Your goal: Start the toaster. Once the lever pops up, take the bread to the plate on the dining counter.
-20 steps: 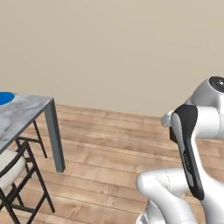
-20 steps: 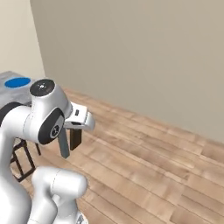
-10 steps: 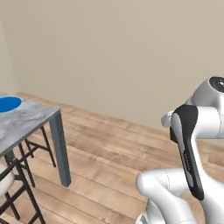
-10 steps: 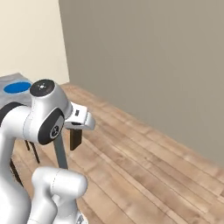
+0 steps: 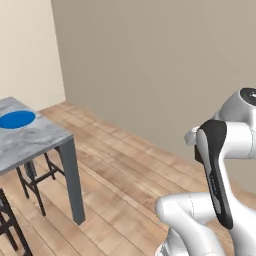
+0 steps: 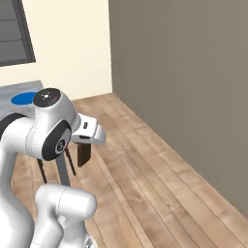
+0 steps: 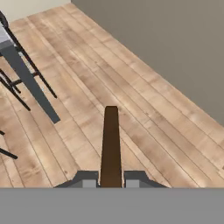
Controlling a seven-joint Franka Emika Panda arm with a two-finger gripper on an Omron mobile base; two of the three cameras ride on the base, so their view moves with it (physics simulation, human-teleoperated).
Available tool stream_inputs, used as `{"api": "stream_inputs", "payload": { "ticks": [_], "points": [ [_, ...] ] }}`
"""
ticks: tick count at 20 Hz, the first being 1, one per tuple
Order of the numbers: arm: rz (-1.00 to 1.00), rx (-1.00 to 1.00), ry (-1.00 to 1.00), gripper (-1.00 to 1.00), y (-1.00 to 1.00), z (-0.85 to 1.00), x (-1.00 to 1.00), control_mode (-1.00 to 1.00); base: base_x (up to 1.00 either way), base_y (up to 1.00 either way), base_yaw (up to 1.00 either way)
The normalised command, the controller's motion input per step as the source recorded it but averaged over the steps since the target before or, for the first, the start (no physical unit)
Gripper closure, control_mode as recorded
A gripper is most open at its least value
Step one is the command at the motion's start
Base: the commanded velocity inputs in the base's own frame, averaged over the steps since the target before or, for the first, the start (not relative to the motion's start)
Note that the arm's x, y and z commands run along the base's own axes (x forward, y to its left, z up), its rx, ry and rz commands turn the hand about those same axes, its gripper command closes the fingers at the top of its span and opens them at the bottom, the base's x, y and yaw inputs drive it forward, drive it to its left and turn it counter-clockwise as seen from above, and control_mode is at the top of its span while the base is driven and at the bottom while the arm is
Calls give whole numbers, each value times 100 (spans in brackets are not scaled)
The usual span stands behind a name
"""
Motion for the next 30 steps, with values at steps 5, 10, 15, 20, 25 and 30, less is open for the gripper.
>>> {"api": "stream_inputs", "payload": {
  "ticks": [5,10,15,20,25,30],
  "points": [
    [0,0,0,100,0,0,0,100,35,-92,54],
    [0,0,0,100,0,0,0,100,37,-91,53],
    [0,0,0,100,0,0,0,100,46,-87,53],
    [0,0,0,100,0,0,0,100,42,-86,54],
    [0,0,0,100,0,0,0,100,56,-71,57],
    [0,0,0,100,0,0,0,100,64,-46,56]
  ]
}}
